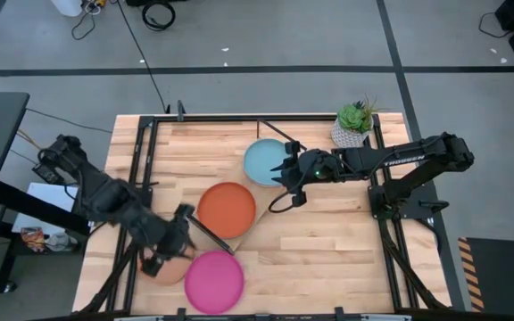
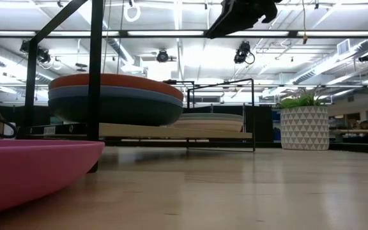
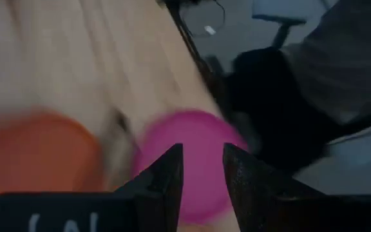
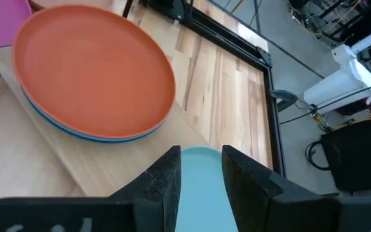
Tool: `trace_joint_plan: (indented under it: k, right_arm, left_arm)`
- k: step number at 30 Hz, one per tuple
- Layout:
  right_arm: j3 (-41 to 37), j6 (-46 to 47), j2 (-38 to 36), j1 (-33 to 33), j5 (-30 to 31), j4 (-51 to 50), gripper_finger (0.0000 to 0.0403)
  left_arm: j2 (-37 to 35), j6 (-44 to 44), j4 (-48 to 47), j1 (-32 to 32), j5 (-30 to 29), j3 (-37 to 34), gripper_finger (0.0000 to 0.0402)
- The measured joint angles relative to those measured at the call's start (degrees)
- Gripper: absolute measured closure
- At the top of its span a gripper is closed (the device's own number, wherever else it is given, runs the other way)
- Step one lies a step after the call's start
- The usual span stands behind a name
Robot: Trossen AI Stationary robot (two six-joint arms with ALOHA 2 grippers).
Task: Place and stack plates onto a shelf
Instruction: Stack the pink plate on top of the orange plate on the shelf
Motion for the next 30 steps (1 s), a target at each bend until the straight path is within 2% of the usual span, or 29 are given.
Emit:
trace_joint_plan:
  k: [3,6,10,14,20,27,30]
  right_arm:
    - [0.00,0.64,0.00,-0.01,-0.11,-0.10,0.0284]
    - [0.00,1.58,0.00,0.01,-0.37,-0.09,0.0284]
    - [0.00,1.51,0.00,0.07,-0.44,0.28,0.0284]
    - [0.00,1.47,0.00,0.10,-0.03,0.63,0.0284]
    - [0.00,1.73,0.00,0.11,-0.04,1.66,0.0284]
    - [0.00,1.59,0.00,0.10,-0.05,3.75,0.0284]
    - [0.00,1.56,0.00,0.10,-0.04,3.87,0.0284]
  left_arm:
    - [1.45,-17.04,-0.37,-6.15,0.02,-1.95,0.0286]
    - [4.13,-27.88,-1.62,-12.10,-0.54,-5.45,0.0286]
    - [8.33,-38.13,-1.43,-17.13,-1.00,-8.76,0.0286]
    - [13.28,-43.69,-0.86,-21.18,-2.26,-9.87,0.0286]
    - [22.63,-41.96,2.65,-23.48,-3.98,-9.89,0.0286]
    - [32.56,-29.23,11.89,-22.71,-6.87,-9.89,0.0286]
    - [35.02,-24.70,12.51,-22.00,-7.70,-8.63,0.0286]
